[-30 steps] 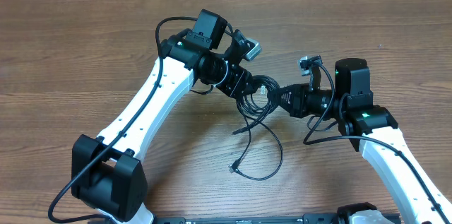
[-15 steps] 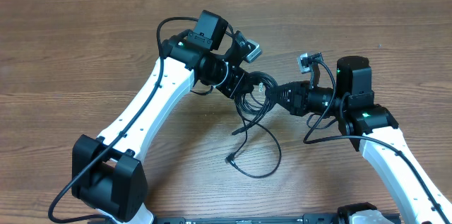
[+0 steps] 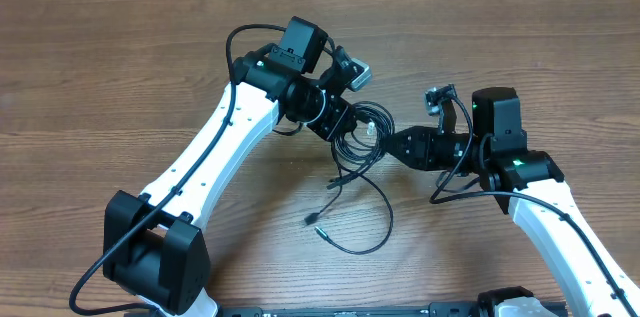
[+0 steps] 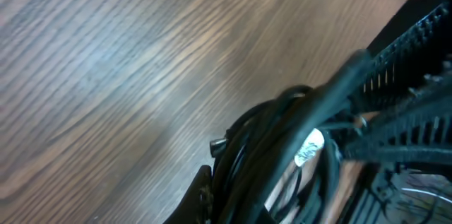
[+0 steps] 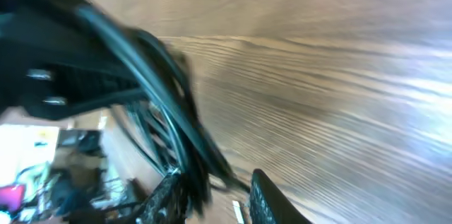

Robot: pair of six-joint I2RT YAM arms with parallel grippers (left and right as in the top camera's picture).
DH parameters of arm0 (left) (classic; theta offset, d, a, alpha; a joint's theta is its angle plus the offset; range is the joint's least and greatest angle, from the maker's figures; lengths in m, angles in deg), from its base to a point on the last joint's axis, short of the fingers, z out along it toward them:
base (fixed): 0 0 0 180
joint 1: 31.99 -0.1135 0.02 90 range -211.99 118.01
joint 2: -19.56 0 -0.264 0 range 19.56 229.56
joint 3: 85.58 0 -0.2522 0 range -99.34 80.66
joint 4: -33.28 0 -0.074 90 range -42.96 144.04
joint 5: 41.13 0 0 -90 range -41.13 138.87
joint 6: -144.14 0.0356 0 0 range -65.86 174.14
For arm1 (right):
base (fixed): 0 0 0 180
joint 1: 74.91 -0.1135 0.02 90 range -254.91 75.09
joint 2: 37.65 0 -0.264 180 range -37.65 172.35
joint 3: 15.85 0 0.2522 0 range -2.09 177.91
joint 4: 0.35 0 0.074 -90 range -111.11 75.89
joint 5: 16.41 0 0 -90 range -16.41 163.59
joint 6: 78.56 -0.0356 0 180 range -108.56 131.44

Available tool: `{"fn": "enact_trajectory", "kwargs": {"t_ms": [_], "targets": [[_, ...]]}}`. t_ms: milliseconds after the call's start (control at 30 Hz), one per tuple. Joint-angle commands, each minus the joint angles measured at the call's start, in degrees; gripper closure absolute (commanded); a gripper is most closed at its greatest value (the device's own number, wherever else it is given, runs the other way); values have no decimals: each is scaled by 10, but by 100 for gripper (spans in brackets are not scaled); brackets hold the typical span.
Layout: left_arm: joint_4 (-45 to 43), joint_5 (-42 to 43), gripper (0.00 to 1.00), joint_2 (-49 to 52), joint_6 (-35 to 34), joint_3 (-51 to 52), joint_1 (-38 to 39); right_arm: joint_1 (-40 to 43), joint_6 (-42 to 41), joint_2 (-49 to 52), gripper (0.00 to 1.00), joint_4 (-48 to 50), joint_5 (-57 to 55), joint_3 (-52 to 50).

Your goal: Untangle cables

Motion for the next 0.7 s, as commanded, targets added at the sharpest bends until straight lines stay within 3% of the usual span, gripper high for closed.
{"fn": "enact_trajectory", "kwargs": {"t_ms": [0, 133, 233, 400, 567, 667], "targets": [[-2, -32, 96, -12, -10, -14, -4, 1, 0, 0, 73, -32, -126, 9], [-3, -41, 96, -12, -17, -14, -4, 1, 0, 0, 67, -75, -211, 9], [-3, -41, 96, -12, -17, -14, -4, 1, -2, 0, 68, -83, -208, 9], [-10, -47, 96, -12, -38, -14, -4, 0, 3, 0, 72, -59, -106, 9], [-24, -121, 96, -12, -105, -14, -4, 0, 23, 0, 72, -16, 23, 9], [-22, -126, 96, -12, -111, -14, -4, 0, 31, 0, 72, 4, 50, 9]]}}
